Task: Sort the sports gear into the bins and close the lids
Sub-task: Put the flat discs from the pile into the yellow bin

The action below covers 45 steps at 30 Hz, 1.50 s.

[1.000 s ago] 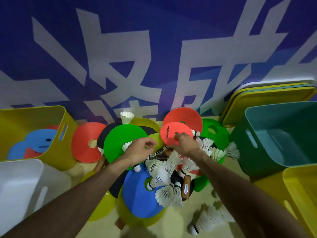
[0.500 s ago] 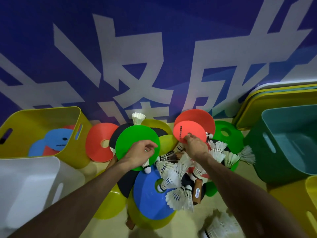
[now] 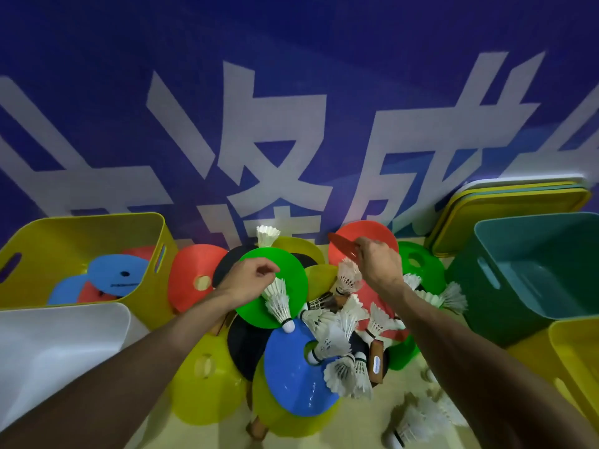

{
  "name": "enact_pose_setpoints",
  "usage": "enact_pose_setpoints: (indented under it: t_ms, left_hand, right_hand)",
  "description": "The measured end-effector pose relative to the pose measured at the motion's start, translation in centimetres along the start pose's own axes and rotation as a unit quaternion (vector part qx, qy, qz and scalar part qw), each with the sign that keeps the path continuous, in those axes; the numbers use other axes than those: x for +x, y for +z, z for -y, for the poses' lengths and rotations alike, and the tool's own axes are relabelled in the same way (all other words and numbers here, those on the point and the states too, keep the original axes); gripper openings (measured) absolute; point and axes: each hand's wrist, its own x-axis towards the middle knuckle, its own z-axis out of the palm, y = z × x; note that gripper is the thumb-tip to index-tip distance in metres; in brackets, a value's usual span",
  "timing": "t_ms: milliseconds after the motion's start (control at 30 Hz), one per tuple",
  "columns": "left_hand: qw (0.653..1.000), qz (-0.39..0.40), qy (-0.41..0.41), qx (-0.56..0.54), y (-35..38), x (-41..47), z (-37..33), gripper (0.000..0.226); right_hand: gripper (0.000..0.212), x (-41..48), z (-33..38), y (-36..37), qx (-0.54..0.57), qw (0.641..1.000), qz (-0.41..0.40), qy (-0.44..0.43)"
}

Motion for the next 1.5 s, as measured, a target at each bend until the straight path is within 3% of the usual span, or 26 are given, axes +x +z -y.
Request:
enact_pose_setpoints:
  t_ms: [167, 367, 433, 600, 733, 900, 1200, 1333, 1500]
  left_hand:
    - [0.999, -0.028, 0.024, -0.028, -2.9, 0.2, -0.3, 0.028]
    - [0.993, -0.002, 0.081, -0.086, -5.6, 0.2, -0.3, 0.062]
    - [0.991, -0.029, 0.094, -0.096, -6.9, 0.2, 0.4, 0.058]
    - [0.982, -0.132, 0.102, -0.095, -12.7, -1.0, 4.3, 0.012]
    - [0.971, -0.188, 0.077, -0.126, -18.0, -3.1, 7.8, 0.013]
    - [0.957, -0.265, 0.029, -0.114, -24.1, -5.7, 11.8, 0.019]
    - [0.902, -0.422, -0.079, -0.05, -27.9, -7.3, 17.8, 0.021]
    - [0.909, -0.392, -0.104, -0.093, -26.9, -6.5, 19.5, 0.026]
    - [0.948, -0.294, -0.05, -0.111, -24.4, -6.1, 17.7, 0.027]
  right_hand:
    - [0.024, -0.1, 2.9, -3.3, 0.056, 0.996, -0.059, -0.028]
    - [0.02, -0.5, 8.9, -5.7, 0.193, 0.978, -0.01, -0.079]
    - [0.016, -0.3, 11.2, -5.9, 0.247, 0.965, -0.008, -0.086]
    - [0.015, 1.2, 18.6, -4.7, 0.322, 0.942, 0.0, -0.1]
    - [0.017, 2.3, 25.5, -3.2, 0.356, 0.928, 0.011, -0.106]
    - [0.015, 2.8, 32.1, -1.4, 0.429, 0.892, 0.098, -0.106]
    - [0.023, 1.8, 35.6, 1.5, 0.417, 0.89, 0.167, -0.073]
    - [0.022, 1.2, 35.1, 1.8, 0.403, 0.896, 0.174, -0.065]
    - [0.02, 0.2, 33.9, 1.7, 0.39, 0.899, 0.193, -0.048]
